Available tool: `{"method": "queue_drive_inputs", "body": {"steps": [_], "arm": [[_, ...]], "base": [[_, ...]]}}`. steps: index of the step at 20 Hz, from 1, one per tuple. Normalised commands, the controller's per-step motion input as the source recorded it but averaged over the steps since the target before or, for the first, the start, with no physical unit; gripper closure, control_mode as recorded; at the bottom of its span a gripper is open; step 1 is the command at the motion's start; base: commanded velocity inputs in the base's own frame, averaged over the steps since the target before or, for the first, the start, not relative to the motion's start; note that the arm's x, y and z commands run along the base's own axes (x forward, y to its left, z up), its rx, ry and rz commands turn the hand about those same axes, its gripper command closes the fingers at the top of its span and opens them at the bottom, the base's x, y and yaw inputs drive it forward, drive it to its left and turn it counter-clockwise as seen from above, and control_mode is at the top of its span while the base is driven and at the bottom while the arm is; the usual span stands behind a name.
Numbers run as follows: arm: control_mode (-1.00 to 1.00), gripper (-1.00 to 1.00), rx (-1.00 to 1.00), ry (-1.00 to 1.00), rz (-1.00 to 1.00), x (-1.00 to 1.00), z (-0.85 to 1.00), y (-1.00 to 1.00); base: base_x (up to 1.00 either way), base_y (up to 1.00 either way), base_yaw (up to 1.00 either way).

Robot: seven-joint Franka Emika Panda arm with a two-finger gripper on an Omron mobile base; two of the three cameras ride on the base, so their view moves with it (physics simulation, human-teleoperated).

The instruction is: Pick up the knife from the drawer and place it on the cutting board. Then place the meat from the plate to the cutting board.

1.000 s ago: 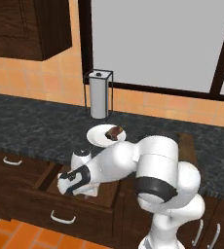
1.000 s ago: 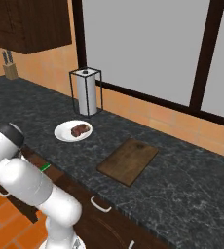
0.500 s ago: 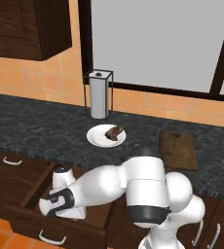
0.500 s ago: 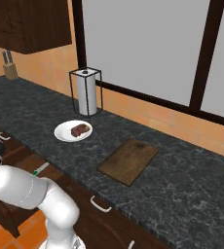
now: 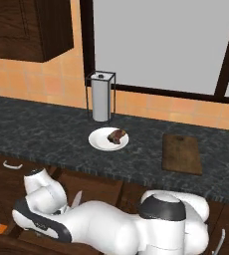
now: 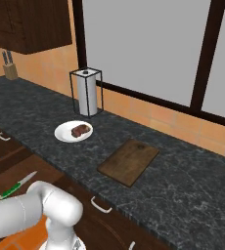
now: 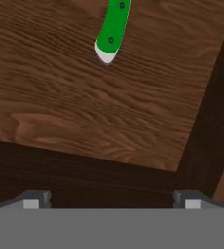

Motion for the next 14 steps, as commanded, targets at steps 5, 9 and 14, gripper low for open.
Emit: {"method": "queue_drive_inputs", "body": {"steps": [5,9,14], "arm": [[-1.00,-1.00,0.00,0.00,-0.01,0.32,0.70,-0.86],[-1.00,-1.00,0.00,0.00,0.00,0.06,-0.02,-0.54],[-1.00,-1.00,0.00,0.06,0.09,0.58,-0.01,-0.13]], "base": [[0.00,0.00,0.00],[0.00,0.00,0.00],[0.00,0.00,0.00]]}}
